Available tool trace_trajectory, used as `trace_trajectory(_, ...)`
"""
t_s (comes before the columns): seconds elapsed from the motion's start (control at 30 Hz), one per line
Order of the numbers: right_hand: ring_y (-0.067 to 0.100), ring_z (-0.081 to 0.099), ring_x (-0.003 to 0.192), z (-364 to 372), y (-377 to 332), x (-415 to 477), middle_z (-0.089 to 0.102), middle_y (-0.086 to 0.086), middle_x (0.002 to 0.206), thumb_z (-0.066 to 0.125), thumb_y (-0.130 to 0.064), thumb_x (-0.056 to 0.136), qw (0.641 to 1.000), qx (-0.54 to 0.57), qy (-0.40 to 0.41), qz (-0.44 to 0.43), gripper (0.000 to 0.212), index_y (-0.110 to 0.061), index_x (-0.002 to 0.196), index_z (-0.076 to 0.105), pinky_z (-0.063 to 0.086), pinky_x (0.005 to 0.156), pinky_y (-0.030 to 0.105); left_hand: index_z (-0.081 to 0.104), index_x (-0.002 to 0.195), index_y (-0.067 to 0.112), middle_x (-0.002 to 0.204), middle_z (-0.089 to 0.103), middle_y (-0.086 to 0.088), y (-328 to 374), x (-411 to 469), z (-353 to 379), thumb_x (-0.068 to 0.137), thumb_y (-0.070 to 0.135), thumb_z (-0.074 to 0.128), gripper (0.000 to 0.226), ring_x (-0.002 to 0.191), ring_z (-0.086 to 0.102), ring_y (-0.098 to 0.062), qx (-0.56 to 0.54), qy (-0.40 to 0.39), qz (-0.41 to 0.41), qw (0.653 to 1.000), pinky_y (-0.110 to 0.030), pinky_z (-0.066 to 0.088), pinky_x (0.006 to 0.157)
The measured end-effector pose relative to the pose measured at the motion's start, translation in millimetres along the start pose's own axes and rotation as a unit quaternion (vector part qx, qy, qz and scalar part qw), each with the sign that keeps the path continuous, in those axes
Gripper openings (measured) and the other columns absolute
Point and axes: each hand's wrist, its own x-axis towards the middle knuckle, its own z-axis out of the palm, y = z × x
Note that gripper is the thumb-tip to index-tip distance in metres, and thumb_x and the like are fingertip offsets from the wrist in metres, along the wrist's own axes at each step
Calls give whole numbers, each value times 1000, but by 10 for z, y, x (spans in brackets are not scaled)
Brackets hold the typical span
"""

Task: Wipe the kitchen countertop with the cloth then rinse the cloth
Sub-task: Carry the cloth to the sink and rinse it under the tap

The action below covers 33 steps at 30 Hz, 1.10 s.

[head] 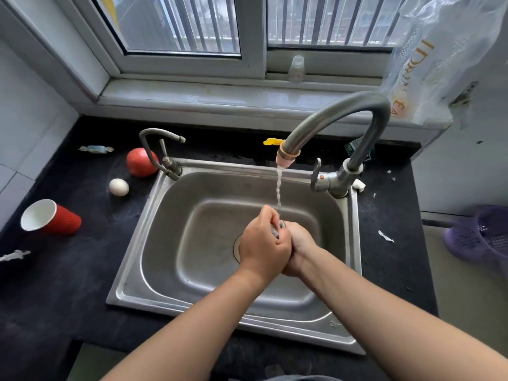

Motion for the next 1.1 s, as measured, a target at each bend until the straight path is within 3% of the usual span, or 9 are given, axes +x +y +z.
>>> trace_trajectory(0.17, 14, 52, 30, -10, 79, -15, 48, -1, 34, 43, -14, 82, 992, -114, 19, 42, 48, -15, 34, 40, 37, 44, 21, 33, 73, 21, 63, 43, 3, -129, -142, -55, 67, 31, 34, 12, 61, 38, -19, 40, -19, 75, 996, -28, 23, 57)
trace_trajectory(0.37, 17, 52, 39, 46, -63, 21, 50, 1, 37, 38, -15, 86, 999, -18, 8, 29, 35, -16, 52, 43, 40, 47, 24, 34, 75, 17, 66, 43, 0, -175, 93, -35, 72, 23, 39, 8, 63, 39, -23, 21, -73, 102, 992, -35, 31, 59)
trace_trajectory(0.53, 27, 66, 75, 12, -145, -49, 70, 16, 90, 53, -37, 90, 995, 44, -53, -72, 36, -4, 100, 65, 53, 70, 37, 40, 79, 23, 81, 52, 1, -66, 240, 74, 73, 26, 49, 11, 78, 51, -20, -157, 5, -168, 973, -29, 41, 69)
trace_trajectory(0.63, 23, 67, 65, -8, -86, -66, 68, 14, 79, 66, -18, 84, 975, 70, 23, -209, 11, -8, 84, 63, 56, 58, 31, 55, 95, 15, 106, 62, -13, 59, 268, 148, 70, 34, 61, 31, 93, 60, -28, -287, 20, -403, 869, -40, 50, 83)
trace_trajectory(0.7, 18, 67, 59, -34, -47, -102, 69, 9, 71, 66, -11, 83, 962, 79, 45, -256, 4, -14, 82, 64, 56, 56, 30, 65, 96, 7, 98, 70, -17, 118, 279, 125, 73, 38, 62, 38, 84, 66, -29, -381, -27, -480, 790, -38, 53, 77)
trace_trajectory(0.73, 19, 68, 62, -42, -25, -119, 70, 8, 71, 65, -10, 83, 959, 86, 46, -266, 9, -17, 88, 66, 57, 60, 32, 67, 90, 7, 90, 71, -16, 126, 285, 116, 77, 38, 61, 34, 80, 68, -29, -386, -37, -480, 787, -38, 53, 76)
trace_trajectory(0.87, 29, 66, 80, 13, 11, -165, 70, 16, 93, 60, -20, 89, 971, 142, 31, -193, 12, -12, 95, 66, 54, 79, 43, 57, 82, 10, 82, 65, -9, 104, 253, 129, 75, 35, 57, 26, 81, 63, -31, -260, 25, -378, 888, -41, 52, 78)
trace_trajectory(0.97, 32, 64, 95, 66, -21, -163, 66, 20, 112, 45, -42, 95, 985, 144, -11, -98, 43, -6, 113, 62, 53, 81, 41, 35, 66, 23, 62, 44, 4, 95, 193, 71, 66, 31, 48, 15, 62, 43, -21, -150, 51, -224, 962, -34, 37, 58)
trace_trajectory(1.1, 24, 62, 77, 87, -86, -158, 64, 11, 85, 32, -45, 98, 990, 132, -42, -36, 46, -9, 102, 61, 50, 77, 34, 27, 64, 26, 54, 31, 9, 72, 156, 3, 66, 25, 50, 23, 50, 29, -13, -107, 32, -96, 989, -32, 28, 50)
